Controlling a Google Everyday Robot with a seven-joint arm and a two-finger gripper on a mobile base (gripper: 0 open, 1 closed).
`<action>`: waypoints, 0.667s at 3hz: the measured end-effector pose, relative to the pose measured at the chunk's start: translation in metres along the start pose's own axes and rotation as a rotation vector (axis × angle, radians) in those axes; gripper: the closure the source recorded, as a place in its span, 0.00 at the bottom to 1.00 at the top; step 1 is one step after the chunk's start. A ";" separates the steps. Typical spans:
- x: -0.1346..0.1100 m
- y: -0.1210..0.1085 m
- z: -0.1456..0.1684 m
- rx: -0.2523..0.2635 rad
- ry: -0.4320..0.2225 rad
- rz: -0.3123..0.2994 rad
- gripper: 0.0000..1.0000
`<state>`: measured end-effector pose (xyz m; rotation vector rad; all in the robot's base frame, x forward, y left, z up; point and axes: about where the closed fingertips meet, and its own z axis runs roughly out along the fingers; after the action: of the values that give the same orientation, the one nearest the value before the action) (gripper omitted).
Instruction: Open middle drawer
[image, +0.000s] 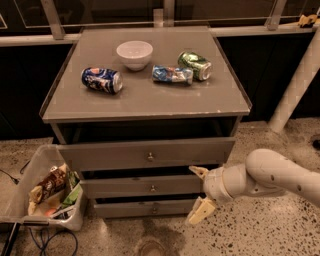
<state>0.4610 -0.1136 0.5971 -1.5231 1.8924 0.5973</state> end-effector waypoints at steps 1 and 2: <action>0.021 -0.018 0.028 0.026 0.017 0.019 0.00; 0.044 -0.038 0.050 0.070 -0.006 0.030 0.00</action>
Offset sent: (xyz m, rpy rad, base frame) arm 0.0648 -0.0145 -0.1063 0.0259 -0.0663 -0.1173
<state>0.5012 -0.1176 0.5322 -1.4498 1.9147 0.5421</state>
